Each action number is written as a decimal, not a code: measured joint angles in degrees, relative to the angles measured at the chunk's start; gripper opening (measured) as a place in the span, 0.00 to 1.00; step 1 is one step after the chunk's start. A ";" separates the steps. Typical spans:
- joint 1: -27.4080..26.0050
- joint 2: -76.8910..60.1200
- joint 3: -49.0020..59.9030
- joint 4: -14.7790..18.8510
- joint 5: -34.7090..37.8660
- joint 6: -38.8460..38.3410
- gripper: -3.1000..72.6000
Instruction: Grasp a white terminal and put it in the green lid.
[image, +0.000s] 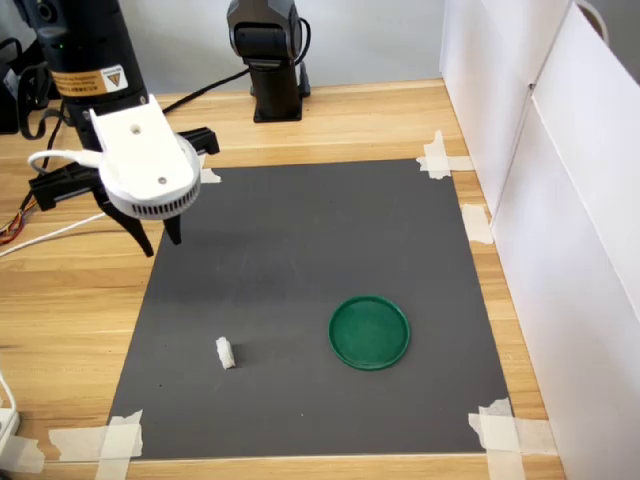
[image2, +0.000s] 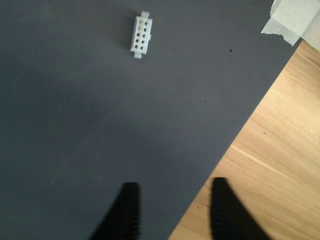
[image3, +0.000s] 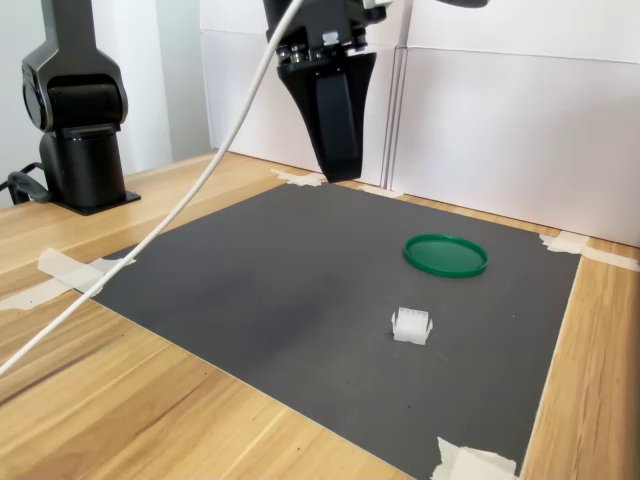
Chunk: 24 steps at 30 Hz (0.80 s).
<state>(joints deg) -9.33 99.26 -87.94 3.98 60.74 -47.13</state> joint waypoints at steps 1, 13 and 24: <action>0.07 0.42 -0.13 0.19 0.00 0.24 0.66; 3.31 3.05 -2.21 1.62 1.19 3.46 0.88; 8.44 11.63 -12.04 -2.13 6.27 10.09 0.88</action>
<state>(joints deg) -0.89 110.89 -99.98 1.86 67.01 -37.04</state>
